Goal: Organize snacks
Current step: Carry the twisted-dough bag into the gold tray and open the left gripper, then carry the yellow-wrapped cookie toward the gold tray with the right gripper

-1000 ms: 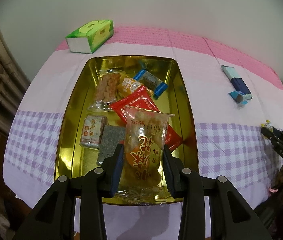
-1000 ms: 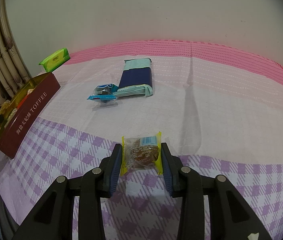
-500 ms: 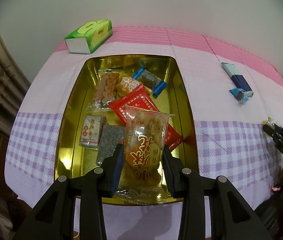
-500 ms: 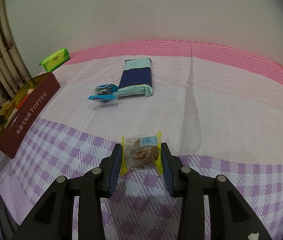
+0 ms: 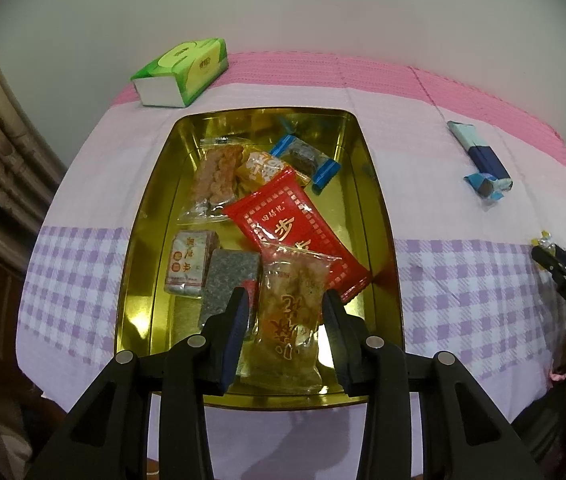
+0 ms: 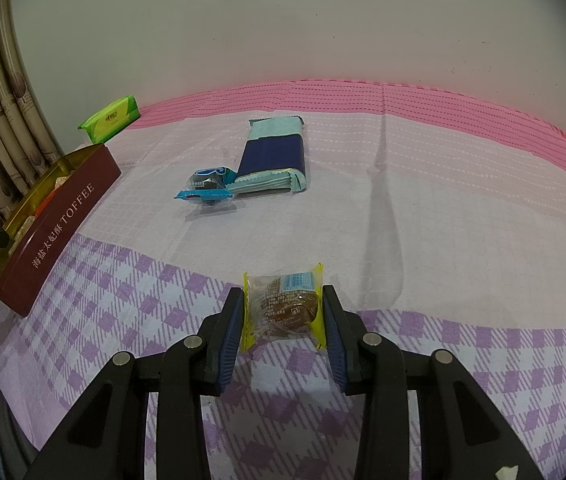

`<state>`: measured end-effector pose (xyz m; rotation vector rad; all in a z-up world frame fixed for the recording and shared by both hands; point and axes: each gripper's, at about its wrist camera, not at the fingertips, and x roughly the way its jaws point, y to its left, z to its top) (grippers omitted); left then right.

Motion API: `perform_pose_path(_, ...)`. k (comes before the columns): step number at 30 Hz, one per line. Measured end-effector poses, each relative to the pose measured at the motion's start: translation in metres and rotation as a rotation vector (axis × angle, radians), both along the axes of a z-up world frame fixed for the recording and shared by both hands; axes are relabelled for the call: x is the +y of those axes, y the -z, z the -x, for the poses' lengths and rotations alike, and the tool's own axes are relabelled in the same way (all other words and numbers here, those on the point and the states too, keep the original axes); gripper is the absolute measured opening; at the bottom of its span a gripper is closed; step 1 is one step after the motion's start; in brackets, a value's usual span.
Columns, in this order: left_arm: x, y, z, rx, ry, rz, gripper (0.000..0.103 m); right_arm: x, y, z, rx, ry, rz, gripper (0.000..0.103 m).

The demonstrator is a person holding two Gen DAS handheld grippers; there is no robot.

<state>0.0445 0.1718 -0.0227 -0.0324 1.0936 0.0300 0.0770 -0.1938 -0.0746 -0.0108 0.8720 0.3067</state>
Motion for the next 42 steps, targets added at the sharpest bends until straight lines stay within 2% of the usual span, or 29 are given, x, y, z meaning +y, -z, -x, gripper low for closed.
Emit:
perform_pose_path(8,0.005,-0.007,0.003,-0.037,-0.030,-0.036,0.039,0.003,0.000,0.001,-0.004,-0.004,0.024,0.036)
perform_pose_path(13,0.014,-0.010,0.002,-0.054,-0.071,-0.042,0.039,0.003,-0.002,0.003,0.005,0.007,0.001,0.035)
perform_pose_path(19,0.019,-0.009,0.001,-0.041,-0.090,-0.029,0.039,0.009,-0.013,0.009,-0.004,-0.001,-0.016,0.035)
perform_pose_path(25,0.024,-0.015,0.003,-0.057,-0.125,-0.048,0.040,0.025,-0.029,0.014,-0.014,-0.034,-0.039,0.035)
perform_pose_path(33,0.038,-0.022,0.006,-0.077,-0.185,-0.054,0.040,0.095,-0.066,0.015,-0.060,-0.192,-0.059,0.035)
perform_pose_path(37,0.042,-0.028,0.008,-0.097,-0.208,-0.076,0.052,0.140,-0.082,0.007,-0.076,-0.280,-0.065,0.035)
perform_pose_path(42,0.045,-0.032,0.009,-0.111,-0.219,-0.081,0.057,0.192,-0.091,-0.011,-0.084,-0.361,-0.071,0.036)
